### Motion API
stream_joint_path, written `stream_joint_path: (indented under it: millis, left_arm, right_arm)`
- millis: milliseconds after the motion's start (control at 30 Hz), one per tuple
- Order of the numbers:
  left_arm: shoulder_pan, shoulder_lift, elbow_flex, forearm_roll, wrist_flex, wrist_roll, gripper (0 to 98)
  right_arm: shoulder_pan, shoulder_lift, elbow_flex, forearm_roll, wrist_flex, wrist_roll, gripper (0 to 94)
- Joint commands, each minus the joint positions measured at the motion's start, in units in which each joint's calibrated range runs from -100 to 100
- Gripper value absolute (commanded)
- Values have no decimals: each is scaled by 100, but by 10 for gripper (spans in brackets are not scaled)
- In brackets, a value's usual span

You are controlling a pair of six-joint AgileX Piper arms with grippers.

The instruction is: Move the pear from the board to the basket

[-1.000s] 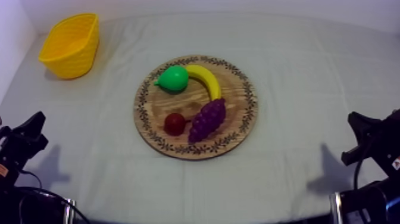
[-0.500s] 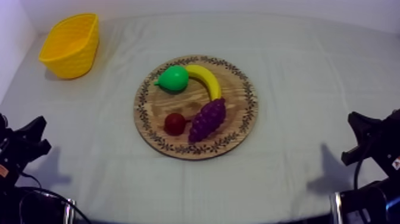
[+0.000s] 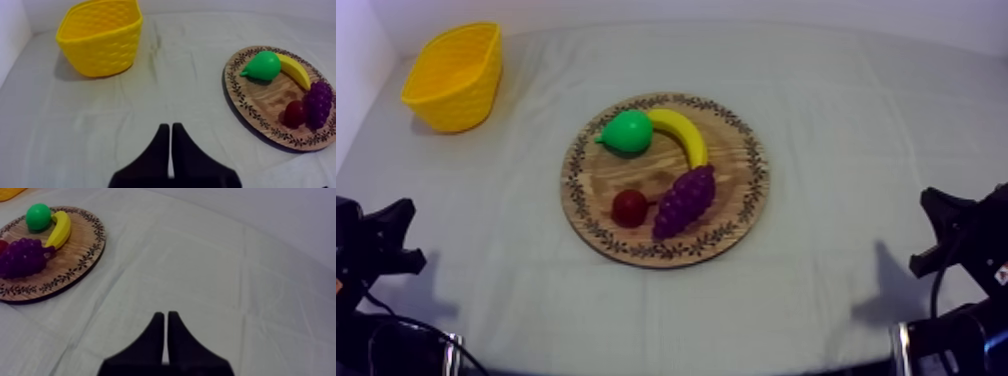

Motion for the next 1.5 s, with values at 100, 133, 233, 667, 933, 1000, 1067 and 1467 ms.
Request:
stream_joint_path:
  millis: [100,133,233,667,933,1000,1067,1467]
  left_arm:
    - [100,616,-239,496,2,-309,0]
    - [152,749,-303,534,2,-330,0]
    - [347,1212,-561,591,-3,-385,0]
    - [888,4198,-2556,542,928,-61,0]
    - [1150,6047,-4199,225,2083,802,0]
    - [1232,6488,-4587,123,2263,978,0]
    - [1294,6937,-4969,54,2390,1111,0]
    - [1593,9583,-7623,-92,3297,1570,0]
  right_arm:
    - [-1,-4,-5,-1,2,1,4]
    - [-1,-4,-5,-1,2,0,4]
    - [-1,-4,-5,-1,2,2,4]
    - [-1,-4,-5,-1,2,2,4]
    - [-1,-4,-5,-1,2,2,4]
    - [-1,-4,-5,-1,2,2,4]
    - [-1,-4,-5,-1,2,2,4]
    - [-1,-4,-5,-1,2,2,4]
